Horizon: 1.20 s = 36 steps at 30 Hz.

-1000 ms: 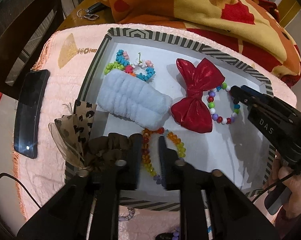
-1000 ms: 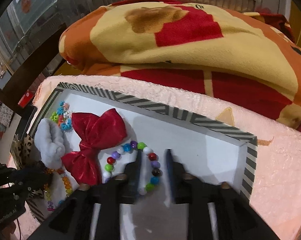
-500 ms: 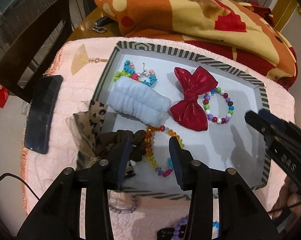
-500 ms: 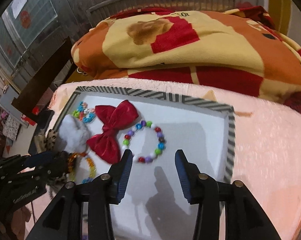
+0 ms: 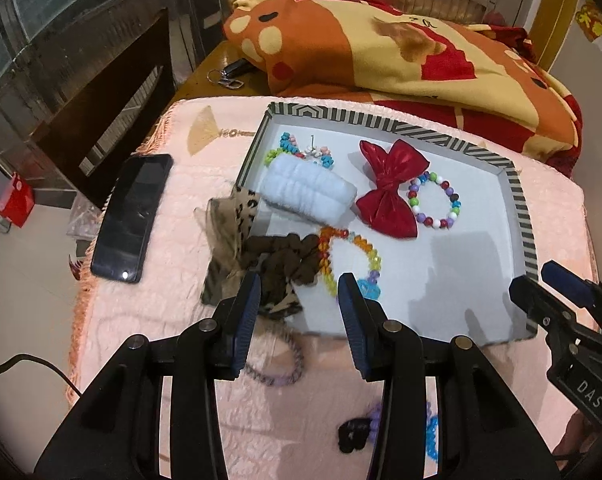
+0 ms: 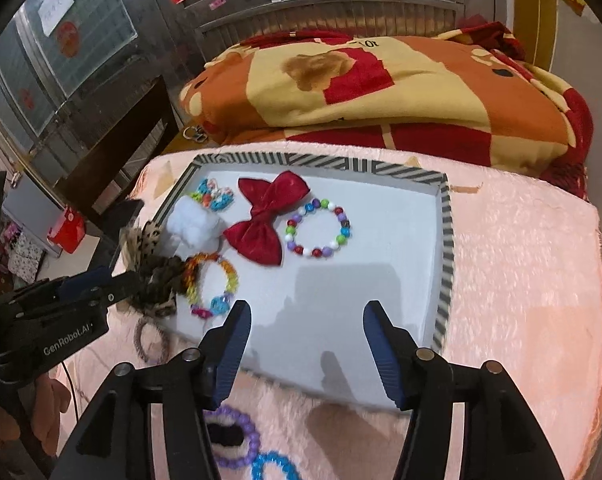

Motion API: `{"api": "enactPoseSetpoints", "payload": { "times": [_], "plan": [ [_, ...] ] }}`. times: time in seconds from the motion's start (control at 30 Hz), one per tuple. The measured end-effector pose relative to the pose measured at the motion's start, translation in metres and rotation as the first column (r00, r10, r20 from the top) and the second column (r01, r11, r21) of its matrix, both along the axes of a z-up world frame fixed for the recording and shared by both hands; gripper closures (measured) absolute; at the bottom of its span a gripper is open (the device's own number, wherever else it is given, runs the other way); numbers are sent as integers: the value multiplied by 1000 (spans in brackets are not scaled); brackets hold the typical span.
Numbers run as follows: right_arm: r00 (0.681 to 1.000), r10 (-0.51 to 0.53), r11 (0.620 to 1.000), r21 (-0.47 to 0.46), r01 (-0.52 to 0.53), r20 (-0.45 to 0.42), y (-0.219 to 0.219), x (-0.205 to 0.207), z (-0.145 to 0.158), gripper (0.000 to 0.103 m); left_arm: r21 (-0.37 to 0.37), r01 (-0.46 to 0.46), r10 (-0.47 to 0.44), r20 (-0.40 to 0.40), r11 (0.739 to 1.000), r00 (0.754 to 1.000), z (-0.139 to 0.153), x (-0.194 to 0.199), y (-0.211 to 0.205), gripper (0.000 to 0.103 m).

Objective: Organize jewelry
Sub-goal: 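Withdraw both grippers from the tray toward the purple and blue bracelets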

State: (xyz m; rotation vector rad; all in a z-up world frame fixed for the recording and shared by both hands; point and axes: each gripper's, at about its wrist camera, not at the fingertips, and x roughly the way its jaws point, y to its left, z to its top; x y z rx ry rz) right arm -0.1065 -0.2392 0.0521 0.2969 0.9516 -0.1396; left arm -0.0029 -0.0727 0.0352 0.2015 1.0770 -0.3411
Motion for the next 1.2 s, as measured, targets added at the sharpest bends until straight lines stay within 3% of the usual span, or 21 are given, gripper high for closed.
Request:
{"api": "enactPoseSetpoints", "payload": {
  "times": [0.5,1.2],
  "plan": [
    [1000,-9,1000,14,10,-12,33,-42,1,45,-2,-11,11,34,1000,999,5,-35,28,63],
    [999,-28,1000,10,29,-16,48,-66,3,41,-1,-6,6,49,1000,999,6,-57,41,63]
  ]
}}
